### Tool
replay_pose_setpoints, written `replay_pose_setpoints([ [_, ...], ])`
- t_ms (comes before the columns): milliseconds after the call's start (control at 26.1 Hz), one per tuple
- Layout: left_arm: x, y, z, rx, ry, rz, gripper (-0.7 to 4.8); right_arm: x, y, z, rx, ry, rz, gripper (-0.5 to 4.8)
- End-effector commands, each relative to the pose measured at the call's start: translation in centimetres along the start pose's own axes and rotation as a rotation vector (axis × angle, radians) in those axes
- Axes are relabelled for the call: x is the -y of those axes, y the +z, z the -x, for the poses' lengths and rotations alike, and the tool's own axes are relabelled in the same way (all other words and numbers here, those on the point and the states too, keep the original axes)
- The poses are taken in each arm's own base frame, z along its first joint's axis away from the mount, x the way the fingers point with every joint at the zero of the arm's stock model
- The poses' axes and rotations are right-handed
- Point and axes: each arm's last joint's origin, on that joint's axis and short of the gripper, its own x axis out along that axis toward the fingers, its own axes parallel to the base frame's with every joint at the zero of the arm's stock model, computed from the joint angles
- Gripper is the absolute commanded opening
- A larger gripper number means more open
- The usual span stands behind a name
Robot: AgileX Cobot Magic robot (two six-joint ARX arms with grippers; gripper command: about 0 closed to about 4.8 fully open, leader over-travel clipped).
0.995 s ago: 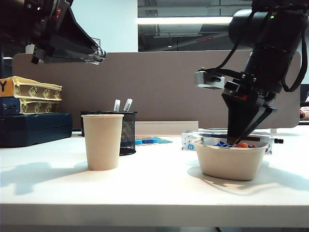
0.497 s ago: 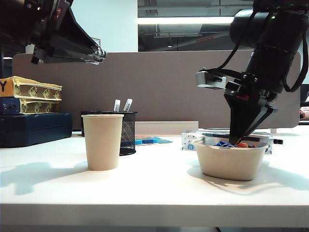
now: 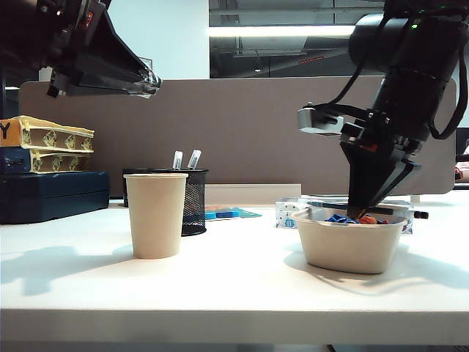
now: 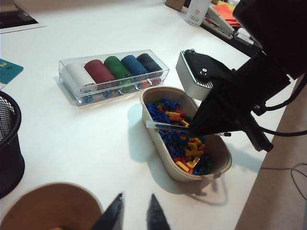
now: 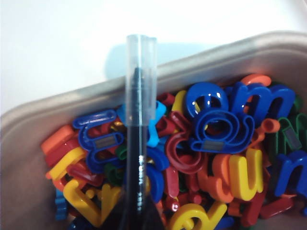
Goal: Pick up one pen and put it in the pen container.
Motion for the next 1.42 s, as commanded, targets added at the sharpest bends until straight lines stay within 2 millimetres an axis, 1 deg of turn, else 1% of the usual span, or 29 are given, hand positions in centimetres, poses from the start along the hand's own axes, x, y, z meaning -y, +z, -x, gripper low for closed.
replay_pose_setpoints([
  [38, 0.1, 0.5, 0.0, 0.016, -0.008, -0.011, 0.62, 0.1, 0.8, 0.9, 0.034, -0.003, -0.004, 0.25],
  [383, 0.2, 1.0, 0.1, 0.034, -0.009, -0.003, 0.62, 0.1, 2.1, 2.3, 0.079, 0.055, -0.028, 0.21],
  [574, 0.2, 1.4, 0.1, 0.057, -0.020, 0.054, 0.62, 0.0, 3.2, 3.7, 0.145, 0.114, -0.024, 0.21],
  [689, 0.4, 1.9, 0.2, 0.094, -0.071, 0.094, 0.62, -0.1, 3.6, 4.4, 0.188, 0.155, -0.026, 0.21],
  [956, 1.0, 4.1, 0.7, 0.230, -0.220, 0.197, 0.62, -0.8, 4.0, 5.8, 0.289, 0.304, -0.023, 0.20],
  [995, 1.2, 4.5, 0.8, 0.260, -0.241, 0.216, 0.62, -0.8, 4.3, 6.3, 0.309, 0.309, -0.015, 0.20],
  [1109, 1.3, 4.9, 1.0, 0.288, -0.259, 0.240, 0.62, -0.9, 4.8, 7.2, 0.341, 0.327, -0.018, 0.19],
  [1224, 1.4, 5.1, 1.0, 0.296, -0.268, 0.264, 0.63, -1.0, 5.5, 8.4, 0.390, 0.363, 0.002, -0.02],
  [1301, 1.4, 5.1, 1.0, 0.296, -0.268, 0.264, 0.63, -1.2, 6.2, 9.5, 0.444, 0.428, -0.007, -0.01],
  [1416, 1.3, 5.1, 1.0, 0.298, -0.265, 0.264, 0.68, -1.3, 6.8, 10.2, 0.484, 0.494, -0.015, -0.01],
])
